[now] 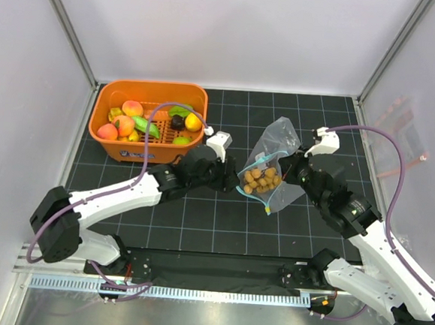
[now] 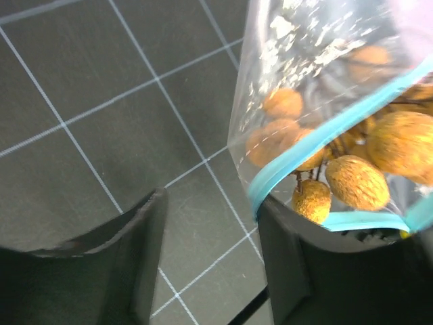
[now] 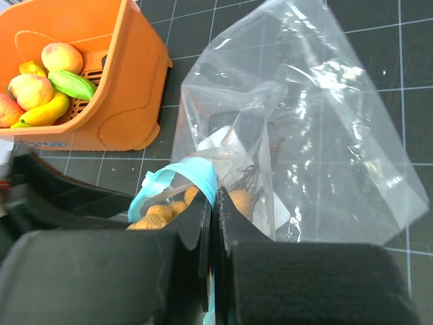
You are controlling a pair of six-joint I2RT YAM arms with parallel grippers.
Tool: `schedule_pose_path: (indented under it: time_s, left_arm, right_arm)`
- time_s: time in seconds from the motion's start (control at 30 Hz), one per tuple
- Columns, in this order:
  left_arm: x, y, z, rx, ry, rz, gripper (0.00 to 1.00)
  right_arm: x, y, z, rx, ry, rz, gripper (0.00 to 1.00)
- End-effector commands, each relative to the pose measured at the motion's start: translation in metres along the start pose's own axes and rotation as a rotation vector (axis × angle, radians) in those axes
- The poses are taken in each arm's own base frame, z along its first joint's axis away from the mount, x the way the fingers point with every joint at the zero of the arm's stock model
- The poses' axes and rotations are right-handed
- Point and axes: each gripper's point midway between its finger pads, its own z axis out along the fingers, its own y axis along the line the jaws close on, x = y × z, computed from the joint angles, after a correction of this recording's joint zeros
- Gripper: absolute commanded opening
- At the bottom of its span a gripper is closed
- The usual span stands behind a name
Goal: Place the food in the zip-top bag and seal the zipper
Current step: Adjust the zipper food storage bag at the center of the board.
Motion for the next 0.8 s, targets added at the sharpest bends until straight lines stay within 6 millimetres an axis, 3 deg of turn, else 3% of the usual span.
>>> schedule_pose_path:
  time_s: [0.0, 0.07, 0.13, 0.17, 0.2, 0.5, 0.67, 0.77]
  left_arm:
    - [-0.016, -0.014, 0.012, 0.037, -0.043, -0.003, 0.55]
    - [-0.013, -0.014, 0.021, 0.036, -0.023, 0.009, 0.51]
    - [-0.011, -0.022, 0.023, 0.077, -0.003, 0.016, 0.35]
    - [-0.014, -0.025, 0.022, 0.086, -0.009, 0.017, 0.25]
    - [-0.011, -0.033, 0.019, 0.130, 0.011, 0.023, 0.00]
    - [-0.028, -0.084, -0.037, 0.376, 0.052, -0.025, 0.00]
    - [-0.046, -0.086, -0.068, 0.445, 0.023, -0.082, 0.00]
    - [-0.059, -0.074, -0.079, 0.419, -0.031, -0.124, 0.00]
  right_arm:
    - [-0.011, 0.003, -0.001, -0.008, -0.044, 0.038, 0.01]
    - [-0.010, 0.006, 0.000, -0.018, -0.034, 0.035, 0.01]
    - [-0.007, 0.006, 0.003, -0.016, -0.025, 0.032, 0.01]
    - [-0.006, 0.006, 0.004, -0.012, -0.021, 0.030, 0.01]
    - [-0.006, 0.006, 0.005, -0.008, -0.022, 0.029, 0.01]
    - [0.014, -0.003, 0.030, 0.099, 0.095, -0.058, 0.01]
    - [0.017, -0.014, 0.035, 0.167, 0.119, -0.105, 0.01]
    - [0.011, -0.029, 0.032, 0.261, 0.114, -0.136, 0.01]
